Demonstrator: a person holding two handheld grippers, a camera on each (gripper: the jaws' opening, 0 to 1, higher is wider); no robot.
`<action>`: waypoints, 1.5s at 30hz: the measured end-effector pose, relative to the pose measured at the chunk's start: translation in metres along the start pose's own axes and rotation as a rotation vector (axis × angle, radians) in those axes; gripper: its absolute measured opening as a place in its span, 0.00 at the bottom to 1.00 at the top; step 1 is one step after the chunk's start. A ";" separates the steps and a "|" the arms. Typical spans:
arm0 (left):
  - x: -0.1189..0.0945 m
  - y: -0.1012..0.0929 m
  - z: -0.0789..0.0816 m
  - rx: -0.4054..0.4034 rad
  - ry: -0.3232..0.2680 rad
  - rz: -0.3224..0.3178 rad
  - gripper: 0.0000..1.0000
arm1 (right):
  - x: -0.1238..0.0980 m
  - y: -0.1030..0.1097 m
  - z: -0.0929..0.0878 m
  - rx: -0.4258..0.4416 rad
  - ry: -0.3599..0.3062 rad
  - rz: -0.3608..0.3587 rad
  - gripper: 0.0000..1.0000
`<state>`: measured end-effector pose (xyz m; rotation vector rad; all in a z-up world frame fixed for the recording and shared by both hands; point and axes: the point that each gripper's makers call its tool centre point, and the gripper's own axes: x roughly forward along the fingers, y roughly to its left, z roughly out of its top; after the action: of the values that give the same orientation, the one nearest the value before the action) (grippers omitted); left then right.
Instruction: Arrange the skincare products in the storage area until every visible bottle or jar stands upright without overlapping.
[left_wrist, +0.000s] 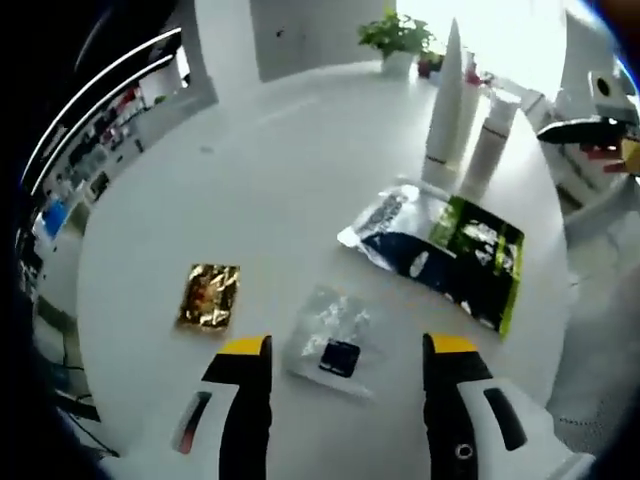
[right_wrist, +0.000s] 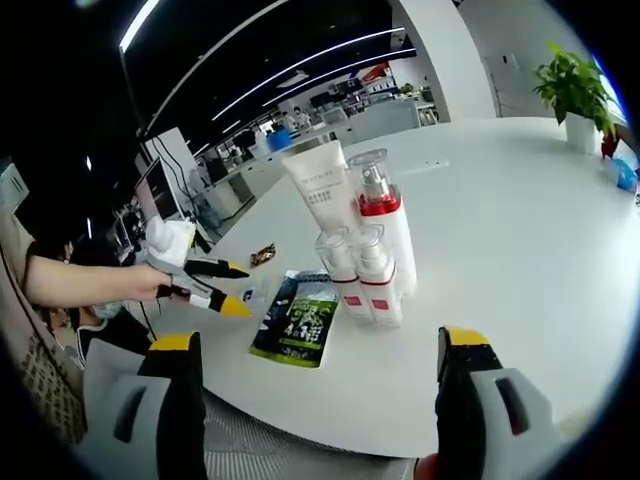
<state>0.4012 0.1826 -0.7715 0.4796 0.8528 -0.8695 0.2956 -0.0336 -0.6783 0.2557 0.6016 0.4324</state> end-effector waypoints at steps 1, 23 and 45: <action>0.001 0.001 -0.001 0.002 0.004 -0.007 0.57 | 0.000 0.000 0.000 0.000 0.001 -0.001 0.98; 0.005 0.004 0.001 0.113 0.100 -0.119 0.38 | 0.001 -0.001 -0.003 -0.002 0.016 -0.008 0.98; -0.015 -0.014 0.006 0.236 0.115 -0.179 0.37 | 0.001 0.000 -0.001 -0.003 0.010 -0.004 0.98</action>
<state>0.3870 0.1779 -0.7565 0.6712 0.9124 -1.1225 0.2956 -0.0332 -0.6800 0.2499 0.6113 0.4312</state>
